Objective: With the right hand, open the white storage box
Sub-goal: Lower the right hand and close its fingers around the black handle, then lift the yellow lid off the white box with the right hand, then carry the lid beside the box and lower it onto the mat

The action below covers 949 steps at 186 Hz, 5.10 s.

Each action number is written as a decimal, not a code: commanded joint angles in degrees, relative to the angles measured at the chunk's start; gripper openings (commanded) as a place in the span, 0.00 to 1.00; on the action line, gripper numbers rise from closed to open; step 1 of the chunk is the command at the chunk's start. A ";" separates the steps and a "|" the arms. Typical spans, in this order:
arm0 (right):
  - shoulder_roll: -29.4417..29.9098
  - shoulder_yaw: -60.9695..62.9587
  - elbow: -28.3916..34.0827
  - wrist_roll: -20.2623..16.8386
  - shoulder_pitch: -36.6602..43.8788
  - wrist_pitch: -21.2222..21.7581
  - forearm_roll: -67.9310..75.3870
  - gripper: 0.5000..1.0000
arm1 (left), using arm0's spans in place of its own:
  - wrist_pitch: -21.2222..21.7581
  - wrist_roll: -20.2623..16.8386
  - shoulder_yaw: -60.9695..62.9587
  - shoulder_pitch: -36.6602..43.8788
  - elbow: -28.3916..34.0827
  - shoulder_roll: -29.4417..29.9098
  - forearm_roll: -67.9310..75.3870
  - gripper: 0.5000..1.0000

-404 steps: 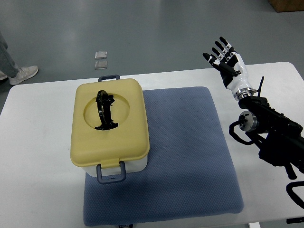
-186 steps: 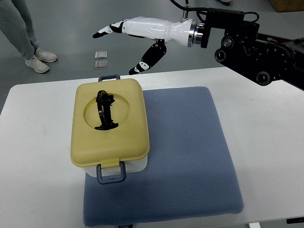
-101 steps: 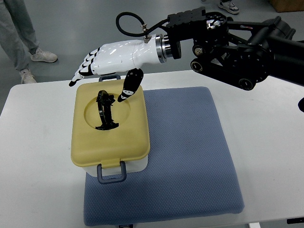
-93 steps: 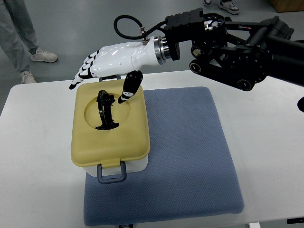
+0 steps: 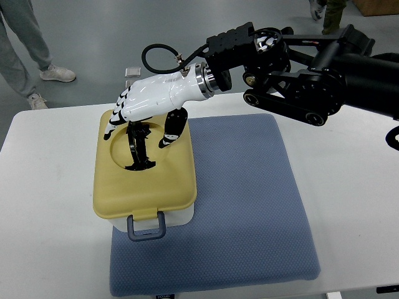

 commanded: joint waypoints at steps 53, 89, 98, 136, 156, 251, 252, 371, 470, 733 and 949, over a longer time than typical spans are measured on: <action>1.50 -0.07 0.02 -0.01 -0.19 0.28 -2.12 0.58 | -0.06 0.00 0.00 0.00 -0.02 0.00 0.00 1.00; 2.47 -0.08 -0.24 -0.01 -0.36 0.36 -2.47 0.46 | 0.02 0.00 0.00 0.00 -0.02 0.00 0.00 1.00; 2.47 -0.08 -0.33 -0.01 -0.19 0.36 -2.47 0.43 | 0.02 0.00 0.00 0.00 0.07 0.00 0.00 1.00; 2.47 -0.08 -0.42 -0.01 -0.01 0.36 -2.47 0.25 | -0.07 0.00 0.00 0.00 0.07 0.00 0.00 1.00; 2.29 -0.08 -0.42 -0.01 -0.01 0.36 -2.47 0.23 | -0.06 0.00 0.00 0.00 -0.02 0.00 0.00 1.00; 1.77 0.10 -0.42 -0.01 1.13 0.45 -2.29 0.00 | 0.02 0.00 0.00 0.00 -0.02 0.00 0.00 1.00; 1.77 0.10 -0.42 -0.01 1.22 0.45 -2.29 0.00 | 0.02 0.00 0.00 0.00 -0.02 0.00 0.00 1.00; -6.32 1.15 -2.53 -0.01 2.63 0.10 -1.15 0.00 | 0.02 0.00 0.00 0.00 -0.02 0.00 0.00 1.00; -17.74 1.16 -9.56 -0.01 -2.65 -1.39 -1.24 0.00 | 0.02 0.00 0.00 0.00 0.07 0.00 0.00 1.00; -15.99 -0.87 -17.73 -0.01 -19.70 -8.69 -2.12 0.00 | 0.02 0.00 -0.09 0.00 -0.02 0.00 0.00 1.00; -12.30 -2.54 -17.03 -0.01 -19.26 -8.25 -1.24 0.63 | -0.07 0.00 0.00 0.00 -0.02 0.00 0.00 1.00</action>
